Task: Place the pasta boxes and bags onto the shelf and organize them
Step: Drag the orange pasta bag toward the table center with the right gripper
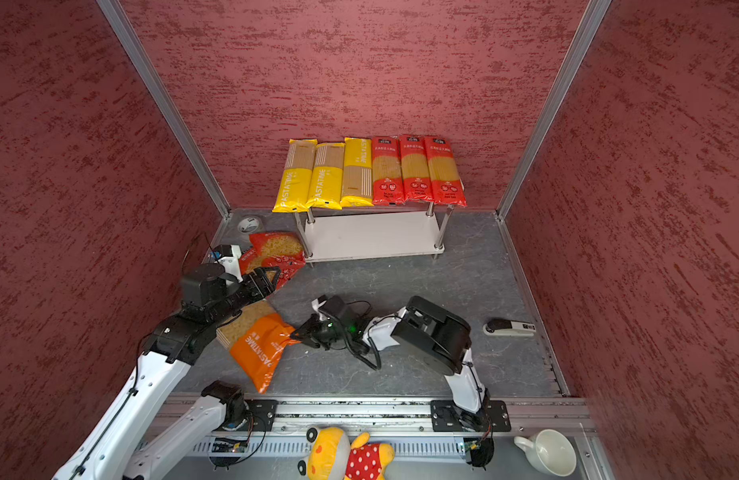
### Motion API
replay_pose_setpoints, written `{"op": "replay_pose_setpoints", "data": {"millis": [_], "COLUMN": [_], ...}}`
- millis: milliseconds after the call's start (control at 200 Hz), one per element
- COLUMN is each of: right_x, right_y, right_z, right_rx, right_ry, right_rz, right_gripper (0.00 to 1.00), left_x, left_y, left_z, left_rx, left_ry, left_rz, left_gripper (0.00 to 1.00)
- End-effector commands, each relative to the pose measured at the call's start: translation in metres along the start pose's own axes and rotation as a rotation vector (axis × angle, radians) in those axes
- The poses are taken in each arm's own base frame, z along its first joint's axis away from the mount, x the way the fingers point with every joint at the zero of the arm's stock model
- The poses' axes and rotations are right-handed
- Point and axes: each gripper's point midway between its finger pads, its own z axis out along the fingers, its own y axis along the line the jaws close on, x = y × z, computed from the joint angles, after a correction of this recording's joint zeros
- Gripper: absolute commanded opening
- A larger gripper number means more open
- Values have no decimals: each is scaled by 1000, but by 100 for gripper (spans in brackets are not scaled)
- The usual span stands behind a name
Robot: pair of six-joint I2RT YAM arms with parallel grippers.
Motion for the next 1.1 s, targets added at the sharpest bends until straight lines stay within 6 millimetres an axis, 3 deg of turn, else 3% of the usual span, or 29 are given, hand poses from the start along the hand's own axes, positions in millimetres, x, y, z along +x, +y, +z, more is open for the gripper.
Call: {"op": "replay_pose_setpoints", "data": {"millis": [0,175,296,431,516,656,807,962,1092], "right_x": [-11,-29,-44,-55,-51,-43,-48,-72,-95], "right_y": [0,-57,-63,-62,-64,-78,-84,-65,-43], "right_z": [-52,-134,-182,-218,-232,-243,-244,-242,-220], "right_rx": [-31,192,325,383,427,447,487,581,546], "right_ry": [-49,-177,-300,-413,-443,-473,-488,-479,-447], "right_rz": [-17,-52,-154,-211,-242,-220,-227,-345,-415], "right_gripper": [0,0,0,37,48,56,62,65,66], "left_x": [-3,26,62,103,121,137,158,187,208], "left_y": [-4,-16,-32,-38,-29,1,29,35,31], "left_z": [7,28,42,48,46,41,37,32,38], "left_rx": [20,19,10,-19,-62,-122,-106,-80,-67], "left_ry": [1,66,130,212,256,333,419,461,444], "left_rz": [-8,-4,41,57,90,72,-102,-228,-266], "left_gripper": [71,70,70,70,71,75,75,76,75]}}
